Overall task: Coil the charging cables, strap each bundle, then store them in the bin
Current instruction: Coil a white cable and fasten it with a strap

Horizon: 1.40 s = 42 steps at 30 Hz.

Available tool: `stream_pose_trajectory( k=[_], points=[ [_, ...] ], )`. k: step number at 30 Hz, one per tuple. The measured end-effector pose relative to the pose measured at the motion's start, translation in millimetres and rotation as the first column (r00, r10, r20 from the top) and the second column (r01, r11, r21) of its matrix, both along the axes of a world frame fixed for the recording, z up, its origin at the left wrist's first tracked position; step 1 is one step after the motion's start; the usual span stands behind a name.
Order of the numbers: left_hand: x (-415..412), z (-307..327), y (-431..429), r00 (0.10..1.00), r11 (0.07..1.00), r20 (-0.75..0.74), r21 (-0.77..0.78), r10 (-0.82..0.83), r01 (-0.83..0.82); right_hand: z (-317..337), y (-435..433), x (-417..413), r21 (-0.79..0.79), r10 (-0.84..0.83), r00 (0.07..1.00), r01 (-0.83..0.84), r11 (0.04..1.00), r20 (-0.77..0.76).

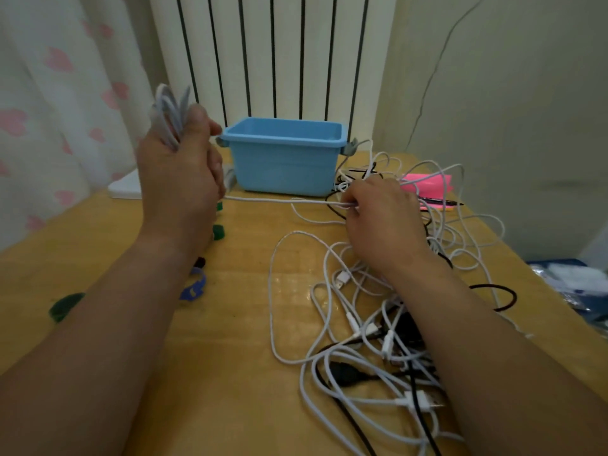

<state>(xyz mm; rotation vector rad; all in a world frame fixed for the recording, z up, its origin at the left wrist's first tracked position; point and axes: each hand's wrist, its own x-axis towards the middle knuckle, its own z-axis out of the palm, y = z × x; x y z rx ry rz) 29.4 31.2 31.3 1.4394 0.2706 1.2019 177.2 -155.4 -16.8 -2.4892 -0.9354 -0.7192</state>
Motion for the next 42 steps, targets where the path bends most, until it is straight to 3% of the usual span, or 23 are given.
stream_pose_trajectory(
  k=[4, 8, 13, 17, 22, 24, 26, 29, 31, 34, 39, 42],
  points=[
    [2, -5, 0, 0.998, 0.998, -0.004, 0.016, 0.068, -0.068, 0, -1, 1, 0.073, 0.047, 0.998, -0.045, 0.996, -0.029],
    [12, -16, -13, 0.995, 0.998, -0.097, 0.07, -0.002, 0.008, 11, -5, 3, 0.242, 0.13, 0.992, -0.127, 0.962, 0.006],
    [19, -26, -17, 0.974, 0.987, -0.174, 0.045, -0.143, 0.153, 66, -9, 10, 0.098, 0.18, 0.921, -0.156, 0.983, -0.345],
    [15, -11, -25, 0.981, 0.981, -0.052, -0.064, -0.188, 0.185, 128, -6, 15, 0.228, 0.188, 0.974, -0.156, 0.961, -0.125],
    [17, 21, -33, 0.974, 0.974, 0.096, -0.08, -0.204, 0.212, 175, -8, 16, 0.06, 0.114, 0.958, -0.134, 0.989, 0.262],
    [16, 26, -26, 0.98, 0.982, 0.102, -0.071, -0.169, 0.177, 175, -17, 20, -0.162, 0.154, 0.923, -0.102, 0.982, 0.352],
    [16, 19, -16, 0.986, 0.98, 0.1, -0.132, -0.135, 0.148, 157, -28, 28, -0.453, 0.161, 0.905, 0.038, 0.891, 0.393],
    [24, -2, -13, 0.995, 0.979, 0.031, -0.175, -0.099, 0.103, 110, -32, 31, -0.621, 0.016, 0.967, 0.15, 0.77, 0.254],
    [30, -13, -19, 0.996, 0.991, -0.047, -0.117, -0.073, 0.067, 84, -30, 37, -0.542, -0.098, 0.986, 0.155, 0.826, 0.132],
    [32, -19, -17, 0.996, 0.994, -0.064, -0.091, -0.065, 0.059, 64, -27, 54, -0.282, -0.175, 0.985, 0.169, 0.945, 0.001],
    [24, -14, 0, 0.996, 0.992, -0.022, -0.095, 0.086, -0.088, 45, -30, 62, -0.325, -0.236, 0.969, 0.248, 0.913, 0.076],
    [23, -16, 2, 0.993, 0.989, -0.022, -0.094, 0.112, -0.114, 46, -27, 66, -0.231, -0.169, 0.983, 0.147, 0.962, -0.077]
  ],
)
